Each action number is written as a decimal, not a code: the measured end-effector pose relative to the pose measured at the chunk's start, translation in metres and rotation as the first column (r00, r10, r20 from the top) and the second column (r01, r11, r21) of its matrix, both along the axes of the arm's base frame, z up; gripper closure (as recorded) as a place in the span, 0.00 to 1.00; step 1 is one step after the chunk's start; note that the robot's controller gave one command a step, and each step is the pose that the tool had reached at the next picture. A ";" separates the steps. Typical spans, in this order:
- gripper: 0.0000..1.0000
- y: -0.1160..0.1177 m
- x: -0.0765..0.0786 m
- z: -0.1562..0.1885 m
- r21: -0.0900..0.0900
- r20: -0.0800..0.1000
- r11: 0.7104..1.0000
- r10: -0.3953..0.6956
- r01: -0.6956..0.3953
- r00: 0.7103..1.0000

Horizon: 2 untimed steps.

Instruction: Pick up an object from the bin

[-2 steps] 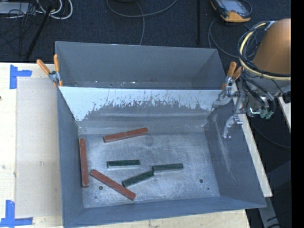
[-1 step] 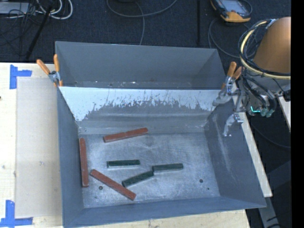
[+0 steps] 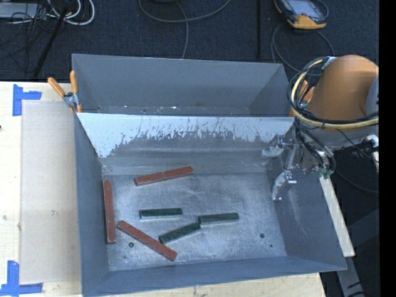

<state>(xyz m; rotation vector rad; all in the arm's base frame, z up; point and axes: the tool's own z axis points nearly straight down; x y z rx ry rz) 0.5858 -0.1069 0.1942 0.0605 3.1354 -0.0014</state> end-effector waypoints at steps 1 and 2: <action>0.00 0.035 -0.048 -0.029 0.002 -0.011 1.000 0.011 -0.011 1.000; 1.00 0.068 -0.008 -0.106 0.001 -0.006 0.999 -0.055 0.055 0.998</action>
Offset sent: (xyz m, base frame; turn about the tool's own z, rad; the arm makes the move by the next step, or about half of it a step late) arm -0.0078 0.0672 -0.1051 0.0577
